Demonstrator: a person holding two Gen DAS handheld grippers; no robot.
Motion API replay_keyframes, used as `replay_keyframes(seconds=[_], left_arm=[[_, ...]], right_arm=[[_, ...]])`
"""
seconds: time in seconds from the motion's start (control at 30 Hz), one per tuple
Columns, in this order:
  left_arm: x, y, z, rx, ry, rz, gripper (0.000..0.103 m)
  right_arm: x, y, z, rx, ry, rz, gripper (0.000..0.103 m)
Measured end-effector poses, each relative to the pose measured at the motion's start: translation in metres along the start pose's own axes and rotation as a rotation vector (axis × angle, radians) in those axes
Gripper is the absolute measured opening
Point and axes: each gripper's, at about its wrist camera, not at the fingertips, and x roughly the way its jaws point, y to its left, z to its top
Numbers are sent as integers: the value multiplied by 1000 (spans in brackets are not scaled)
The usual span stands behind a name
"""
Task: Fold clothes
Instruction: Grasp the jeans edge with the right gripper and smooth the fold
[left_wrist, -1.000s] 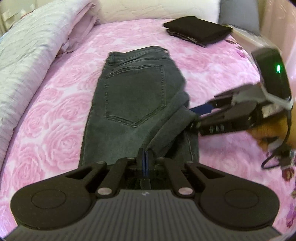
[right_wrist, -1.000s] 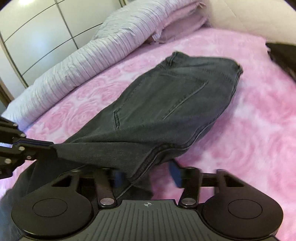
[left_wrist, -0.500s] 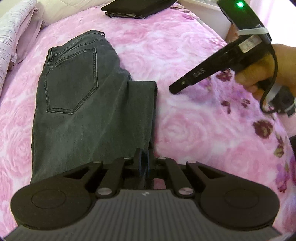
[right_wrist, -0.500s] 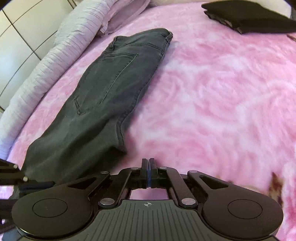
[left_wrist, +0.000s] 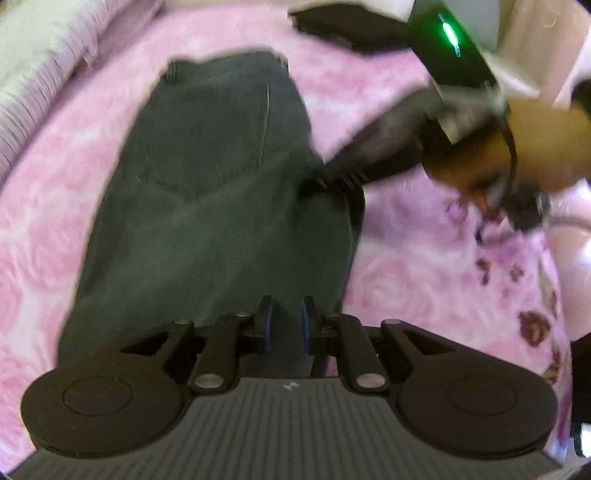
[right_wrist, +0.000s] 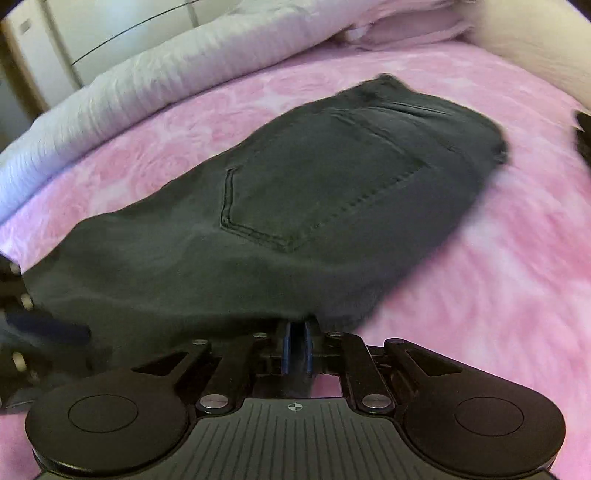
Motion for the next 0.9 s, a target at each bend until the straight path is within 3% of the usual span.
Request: replay_keyframes(seconds=[0.2,0.37,0.6,0.73,0.83,0.9], left_arm=[[1,-6,3,-39,-9,-10,12],[3,2,14,-139,-43,17,13],[41,-8,9,-101,65,20,13],[27,-10,6,-140,73,23,13],[11,-13,0,-167,61,58,13],[3,-14,-8,-190,65,74,13]], right_arm=[[-17,-14,35,-102,-1,89,11],[-31,-40,50,-155,-67,18,29],[34,-71,71,-264,-8,12,32],[20,-85,74,-205,0,-10,33],[-13,-90,58,-83,23,86,34],[-24,-86,41,17,89,164,38]])
